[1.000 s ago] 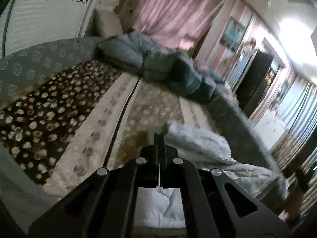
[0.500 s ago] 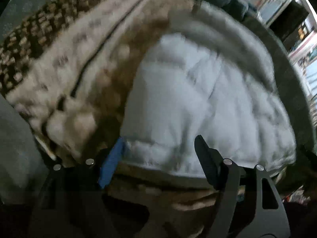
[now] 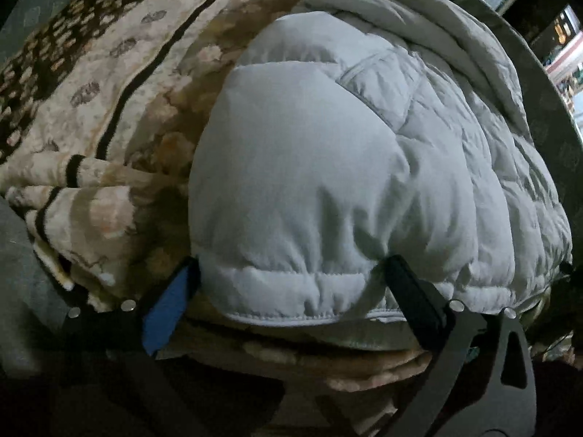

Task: Fold large clothes
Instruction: 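Lower the folded jacket onto the runner and open both grippers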

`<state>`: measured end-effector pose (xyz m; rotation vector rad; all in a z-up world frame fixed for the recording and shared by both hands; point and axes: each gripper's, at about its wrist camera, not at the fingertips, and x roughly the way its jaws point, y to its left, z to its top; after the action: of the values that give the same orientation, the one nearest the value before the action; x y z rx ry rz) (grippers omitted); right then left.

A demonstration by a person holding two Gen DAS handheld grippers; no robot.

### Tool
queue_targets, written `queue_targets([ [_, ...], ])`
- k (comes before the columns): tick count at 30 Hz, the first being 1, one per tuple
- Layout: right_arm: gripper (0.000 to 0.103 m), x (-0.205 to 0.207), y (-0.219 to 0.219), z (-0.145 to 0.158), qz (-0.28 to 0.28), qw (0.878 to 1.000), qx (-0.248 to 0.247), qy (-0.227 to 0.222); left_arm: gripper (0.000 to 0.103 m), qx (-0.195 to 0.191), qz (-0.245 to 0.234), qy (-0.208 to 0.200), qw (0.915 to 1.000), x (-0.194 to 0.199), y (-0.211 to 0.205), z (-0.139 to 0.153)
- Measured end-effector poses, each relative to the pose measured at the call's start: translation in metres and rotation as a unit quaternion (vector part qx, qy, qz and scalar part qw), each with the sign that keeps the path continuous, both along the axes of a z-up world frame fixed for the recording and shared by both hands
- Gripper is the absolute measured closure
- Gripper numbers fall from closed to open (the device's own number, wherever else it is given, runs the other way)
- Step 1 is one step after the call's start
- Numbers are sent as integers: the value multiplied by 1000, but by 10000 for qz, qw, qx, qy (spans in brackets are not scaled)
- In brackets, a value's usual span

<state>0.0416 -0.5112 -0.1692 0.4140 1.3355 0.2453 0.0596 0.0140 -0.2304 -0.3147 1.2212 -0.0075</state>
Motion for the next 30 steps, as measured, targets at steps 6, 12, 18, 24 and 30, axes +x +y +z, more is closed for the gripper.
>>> queue_targets([
  [6, 88, 4, 19, 62, -11, 9898, 145, -1419, 91, -255, -523, -503, 9970, 7, -20, 44],
  [12, 88, 10, 11, 112, -713, 9640, 696, -2464, 92, -683, -282, -1520, 9856, 35, 3, 137],
  [18, 88, 52, -8, 125, -1429, 9417, 1251, -2777, 92, -1041, 15, -1830, 9776, 102, 19, 185],
  [24, 88, 122, -6, 141, -1702, 9310, 1036, -3059, 92, -773, 388, -2170, 9723, 188, 7, 202],
  [30, 88, 200, 17, 137, -2057, 9211, -27, -3306, 92, 133, 471, -2515, 9666, 251, -27, 200],
])
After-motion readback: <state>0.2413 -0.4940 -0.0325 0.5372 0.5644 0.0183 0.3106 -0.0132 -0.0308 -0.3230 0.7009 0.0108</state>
